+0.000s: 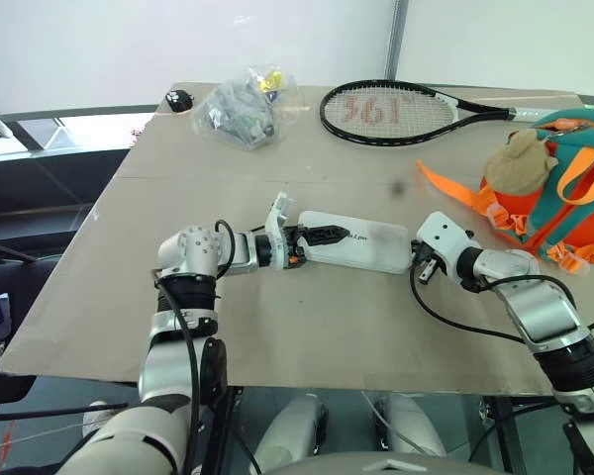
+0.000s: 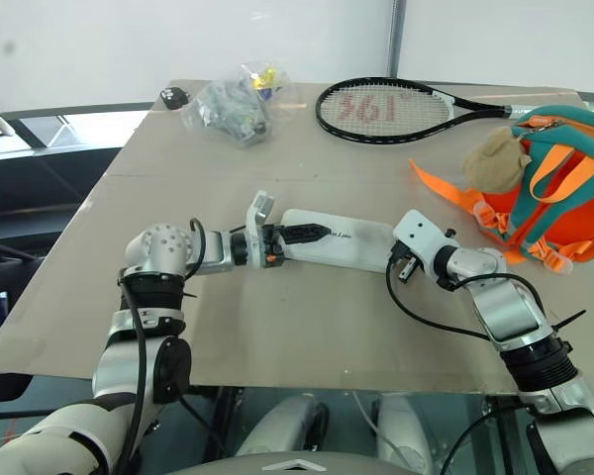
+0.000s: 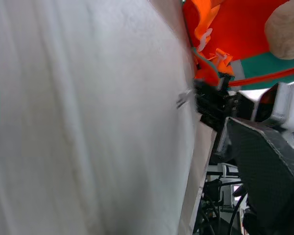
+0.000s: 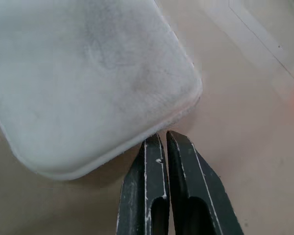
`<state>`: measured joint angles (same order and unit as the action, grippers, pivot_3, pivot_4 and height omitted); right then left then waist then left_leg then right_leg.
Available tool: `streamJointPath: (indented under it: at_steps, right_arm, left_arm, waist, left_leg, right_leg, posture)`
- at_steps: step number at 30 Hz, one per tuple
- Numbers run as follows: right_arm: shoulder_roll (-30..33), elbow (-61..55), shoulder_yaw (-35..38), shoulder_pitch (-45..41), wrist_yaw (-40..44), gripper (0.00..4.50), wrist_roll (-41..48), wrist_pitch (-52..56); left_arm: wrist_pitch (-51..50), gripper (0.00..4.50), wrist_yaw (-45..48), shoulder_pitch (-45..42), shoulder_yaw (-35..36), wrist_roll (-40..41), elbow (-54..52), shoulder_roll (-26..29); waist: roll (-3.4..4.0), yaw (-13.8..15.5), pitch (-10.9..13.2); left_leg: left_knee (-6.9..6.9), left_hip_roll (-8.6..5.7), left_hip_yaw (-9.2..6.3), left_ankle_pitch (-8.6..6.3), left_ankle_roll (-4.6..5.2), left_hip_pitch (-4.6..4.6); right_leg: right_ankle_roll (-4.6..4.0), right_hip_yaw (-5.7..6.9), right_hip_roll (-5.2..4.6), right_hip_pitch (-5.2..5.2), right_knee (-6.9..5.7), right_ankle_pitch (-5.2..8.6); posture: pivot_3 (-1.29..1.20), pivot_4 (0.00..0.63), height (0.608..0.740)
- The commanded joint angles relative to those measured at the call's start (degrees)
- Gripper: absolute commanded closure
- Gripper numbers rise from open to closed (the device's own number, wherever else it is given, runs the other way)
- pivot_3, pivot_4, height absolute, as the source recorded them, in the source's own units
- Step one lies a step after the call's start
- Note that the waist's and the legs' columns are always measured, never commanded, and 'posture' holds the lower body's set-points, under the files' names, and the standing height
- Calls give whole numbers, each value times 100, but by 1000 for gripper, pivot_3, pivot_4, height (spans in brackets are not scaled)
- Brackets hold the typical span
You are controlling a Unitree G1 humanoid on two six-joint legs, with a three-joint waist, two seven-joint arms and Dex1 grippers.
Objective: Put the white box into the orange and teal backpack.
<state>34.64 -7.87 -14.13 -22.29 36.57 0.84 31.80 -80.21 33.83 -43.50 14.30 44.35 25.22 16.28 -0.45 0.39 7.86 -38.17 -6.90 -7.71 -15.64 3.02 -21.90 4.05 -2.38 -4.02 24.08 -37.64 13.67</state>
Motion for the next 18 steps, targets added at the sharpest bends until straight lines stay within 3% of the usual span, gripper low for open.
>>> streamJointPath:
  at_steps: [1,7,11,15,18]
  right_arm:
    - [-248,-131,143,36,25,4500,169,-301]
    - [-445,-486,603,246,-160,4500,387,-222]
    - [-361,-895,1354,584,-351,4500,668,37]
    - [-341,-1714,2436,1146,-149,3329,1611,457]
    - [-249,-2543,3295,1755,155,1808,2648,962]
  left_arm:
    - [-271,1395,-50,308,510,477,-644,-138]
    - [-536,1541,-521,667,1143,768,-1425,-319]
    - [-639,1542,-796,801,1473,976,-1967,-386]
    - [-476,1542,-991,902,1666,1149,-2571,-411]
    - [-294,1547,-1105,876,1704,1213,-2928,-390]
  waist:
    - [0,-28,0]
    - [-2,-116,2]
    - [-2,-97,2]
    - [-3,-39,2]
    - [-3,-24,2]
  left_leg:
    - [0,0,0,0,0,0]
    - [-1,0,-4,-1,-2,-10]
    - [-1,0,-4,-1,-2,-11]
    - [-1,0,-5,-1,-2,-16]
    - [0,1,-6,-3,-4,-15]
  right_leg:
    - [0,0,0,0,0,0]
    - [0,-1,1,15,-6,0]
    - [0,-1,1,15,-7,0]
    - [0,0,0,16,-2,0]
    - [0,-1,1,15,-1,0]
  posture:
    - [0,150,739]
    - [0,150,739]
    - [0,150,739]
    - [0,150,739]
    - [0,150,739]
